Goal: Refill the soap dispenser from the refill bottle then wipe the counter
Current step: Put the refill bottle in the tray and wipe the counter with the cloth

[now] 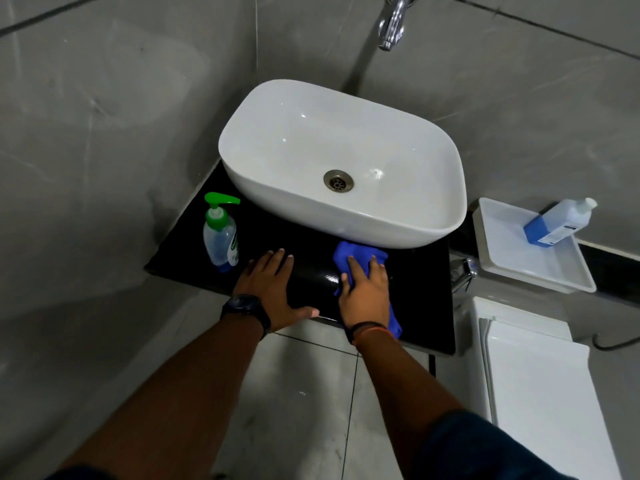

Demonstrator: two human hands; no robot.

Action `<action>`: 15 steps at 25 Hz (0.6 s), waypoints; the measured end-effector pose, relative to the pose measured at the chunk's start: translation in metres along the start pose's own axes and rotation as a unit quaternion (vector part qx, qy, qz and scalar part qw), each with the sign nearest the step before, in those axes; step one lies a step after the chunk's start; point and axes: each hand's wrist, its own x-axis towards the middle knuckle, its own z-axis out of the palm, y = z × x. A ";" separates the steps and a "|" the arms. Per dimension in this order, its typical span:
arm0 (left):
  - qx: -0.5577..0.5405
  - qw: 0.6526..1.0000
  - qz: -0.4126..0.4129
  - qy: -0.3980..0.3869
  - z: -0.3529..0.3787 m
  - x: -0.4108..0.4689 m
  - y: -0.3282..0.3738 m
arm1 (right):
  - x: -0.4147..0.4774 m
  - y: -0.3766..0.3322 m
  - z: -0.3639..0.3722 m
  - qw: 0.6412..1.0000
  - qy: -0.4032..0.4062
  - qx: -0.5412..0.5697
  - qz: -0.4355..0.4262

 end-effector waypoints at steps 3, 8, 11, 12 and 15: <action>0.007 1.000 0.000 0.009 0.001 0.000 0.001 | -0.008 -0.002 0.000 0.989 -0.065 0.020 -0.134; -0.007 1.000 -0.017 -0.017 0.002 0.002 0.000 | -0.008 0.031 -0.014 0.999 -0.008 0.022 -0.031; -0.073 0.996 -0.040 -0.005 0.001 -0.002 0.004 | -0.005 0.013 -0.005 1.000 0.006 0.011 -0.005; -0.130 0.989 -0.060 0.029 0.000 -0.004 0.005 | -0.006 0.009 -0.002 0.999 0.001 0.007 -0.032; -0.262 0.927 -0.173 0.207 -0.006 -0.018 0.008 | -0.008 0.005 0.001 0.998 -0.001 0.000 -0.066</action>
